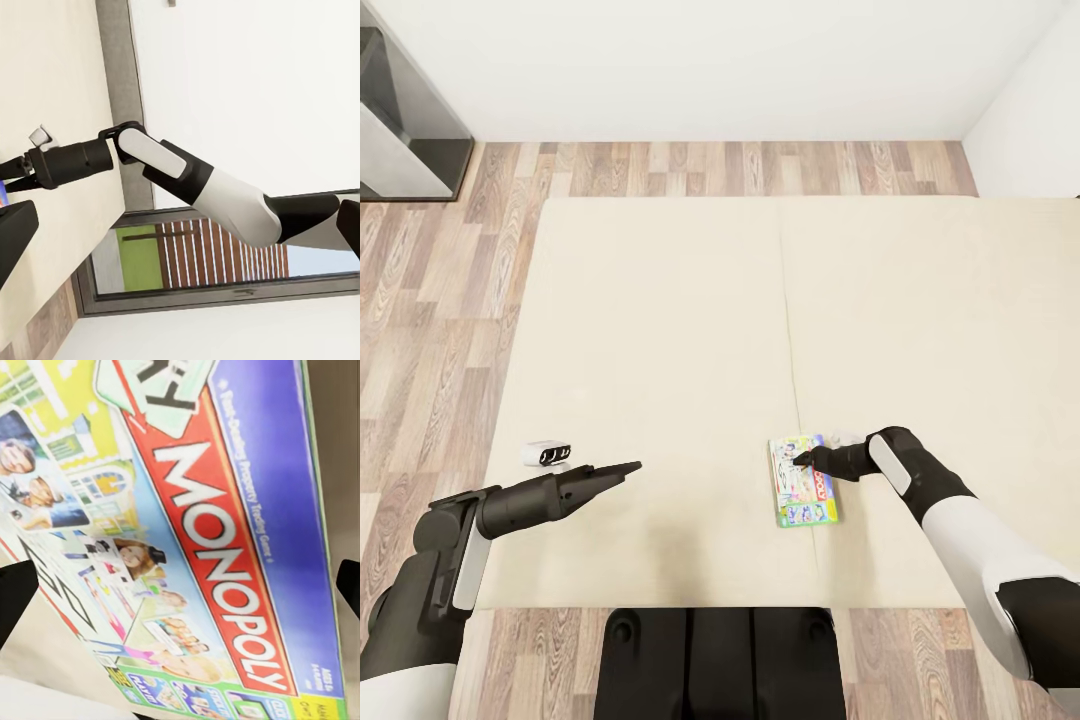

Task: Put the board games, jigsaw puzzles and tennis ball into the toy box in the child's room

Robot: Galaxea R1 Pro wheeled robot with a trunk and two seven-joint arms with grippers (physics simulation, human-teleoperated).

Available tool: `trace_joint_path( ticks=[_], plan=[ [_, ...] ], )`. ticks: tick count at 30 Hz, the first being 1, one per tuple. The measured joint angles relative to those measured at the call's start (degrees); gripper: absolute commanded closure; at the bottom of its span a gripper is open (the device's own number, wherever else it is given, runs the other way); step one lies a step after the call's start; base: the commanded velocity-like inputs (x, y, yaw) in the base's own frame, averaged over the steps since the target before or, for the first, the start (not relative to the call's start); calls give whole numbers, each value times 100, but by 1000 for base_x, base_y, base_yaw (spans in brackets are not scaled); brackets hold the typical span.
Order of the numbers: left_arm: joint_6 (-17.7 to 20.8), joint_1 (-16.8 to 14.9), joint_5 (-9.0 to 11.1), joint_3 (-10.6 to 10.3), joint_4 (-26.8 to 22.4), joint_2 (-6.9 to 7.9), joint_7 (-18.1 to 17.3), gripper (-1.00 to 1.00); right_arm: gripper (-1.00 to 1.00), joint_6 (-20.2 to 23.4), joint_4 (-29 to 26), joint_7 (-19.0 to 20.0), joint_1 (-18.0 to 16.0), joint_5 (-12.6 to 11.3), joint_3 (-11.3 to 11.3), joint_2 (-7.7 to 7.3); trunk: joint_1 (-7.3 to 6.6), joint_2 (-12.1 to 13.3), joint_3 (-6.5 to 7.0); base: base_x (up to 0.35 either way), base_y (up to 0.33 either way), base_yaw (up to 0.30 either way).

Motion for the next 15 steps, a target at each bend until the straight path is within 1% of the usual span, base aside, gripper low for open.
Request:
trace_joint_path(
  ticks=[15],
  plan=[
    [0,0,0,2,0,0,0,-100,-100,18,0,4,0,-9,0,-3,0,0,0,0,0,0]
  ],
)
